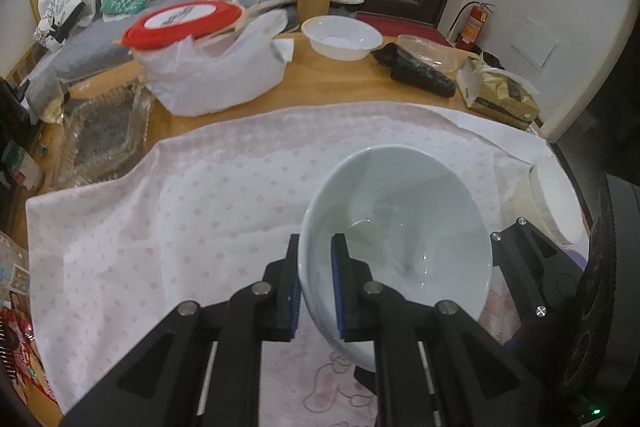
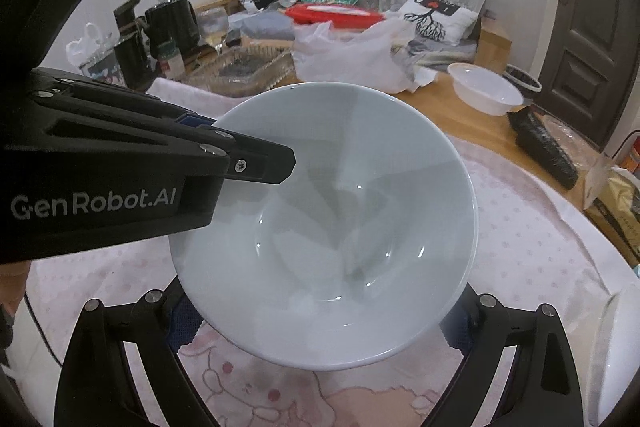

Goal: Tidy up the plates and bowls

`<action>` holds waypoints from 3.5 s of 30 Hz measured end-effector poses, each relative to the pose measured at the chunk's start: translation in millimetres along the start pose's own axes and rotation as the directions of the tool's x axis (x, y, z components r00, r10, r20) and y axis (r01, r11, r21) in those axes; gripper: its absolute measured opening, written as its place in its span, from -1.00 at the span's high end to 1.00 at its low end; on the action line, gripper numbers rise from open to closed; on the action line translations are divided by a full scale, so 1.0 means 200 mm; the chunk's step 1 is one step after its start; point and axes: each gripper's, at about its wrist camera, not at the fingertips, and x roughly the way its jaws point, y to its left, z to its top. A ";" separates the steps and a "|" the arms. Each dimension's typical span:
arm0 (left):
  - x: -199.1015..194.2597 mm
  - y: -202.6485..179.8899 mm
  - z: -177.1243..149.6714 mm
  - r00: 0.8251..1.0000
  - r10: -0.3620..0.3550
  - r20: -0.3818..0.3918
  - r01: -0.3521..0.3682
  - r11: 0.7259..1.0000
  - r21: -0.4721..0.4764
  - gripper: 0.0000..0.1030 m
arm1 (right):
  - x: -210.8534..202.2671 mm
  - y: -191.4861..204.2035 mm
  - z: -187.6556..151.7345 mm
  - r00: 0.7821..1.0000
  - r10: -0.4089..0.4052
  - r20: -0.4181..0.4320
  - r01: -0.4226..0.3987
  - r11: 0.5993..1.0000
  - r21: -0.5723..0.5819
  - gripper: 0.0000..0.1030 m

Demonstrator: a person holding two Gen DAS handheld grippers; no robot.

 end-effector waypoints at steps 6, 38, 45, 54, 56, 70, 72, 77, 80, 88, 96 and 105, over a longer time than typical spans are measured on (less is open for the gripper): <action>-0.08 -0.13 0.03 1.000 0.005 0.020 -0.005 1.000 0.029 0.82 | -0.12 -0.05 -0.02 1.000 -0.014 0.028 0.013 1.000 0.014 -0.78; -0.11 -0.98 0.20 0.998 -0.054 0.041 0.045 0.980 0.194 0.82 | -0.62 -0.65 -0.29 0.985 -0.132 0.109 0.115 0.982 0.148 -0.78; -0.05 -1.17 0.23 0.997 -0.072 0.030 0.064 0.971 0.232 0.82 | -0.67 -0.80 -0.36 0.981 -0.159 0.110 0.136 0.972 0.194 -0.78; 0.08 -1.32 0.26 0.994 -0.111 -0.005 0.109 0.961 0.254 0.82 | -0.69 -0.97 -0.45 0.978 -0.193 0.076 0.172 0.959 0.224 -0.78; 0.11 -1.34 0.27 0.994 -0.111 -0.012 0.110 0.960 0.256 0.82 | -0.68 -0.99 -0.47 0.979 -0.194 0.067 0.174 0.958 0.229 -0.79; 0.29 -1.22 0.30 0.991 -0.114 -0.066 0.124 0.973 0.194 0.81 | -0.53 -1.02 -0.41 0.985 -0.175 -0.008 0.173 0.967 0.187 -0.79; 0.29 -1.20 0.29 0.990 -0.124 -0.067 0.135 0.973 0.187 0.81 | -0.52 -1.01 -0.41 0.984 -0.178 -0.017 0.178 0.967 0.179 -0.79; 0.30 -1.21 0.28 0.992 -0.112 -0.064 0.123 0.972 0.200 0.80 | -0.52 -1.00 -0.41 0.982 -0.186 -0.032 0.188 0.968 0.168 -0.79; 0.32 -1.21 0.27 0.992 -0.109 -0.070 0.121 0.971 0.204 0.77 | -0.53 -0.99 -0.40 0.980 -0.194 -0.051 0.199 0.968 0.152 -0.79; 0.37 -1.21 0.26 0.990 -0.110 -0.087 0.126 0.972 0.198 0.77 | -0.53 -0.97 -0.38 0.968 -0.224 -0.108 0.235 0.967 0.100 -0.79; 0.38 -1.25 0.23 0.992 -0.092 -0.082 0.109 0.968 0.228 0.75 | -0.53 -0.98 -0.40 0.965 -0.225 -0.137 0.239 0.966 0.095 -0.80; 0.37 -1.26 0.22 0.994 -0.081 -0.070 0.096 0.963 0.252 0.72 | -0.55 -1.00 -0.39 0.969 -0.183 -0.168 0.205 0.971 0.122 -0.80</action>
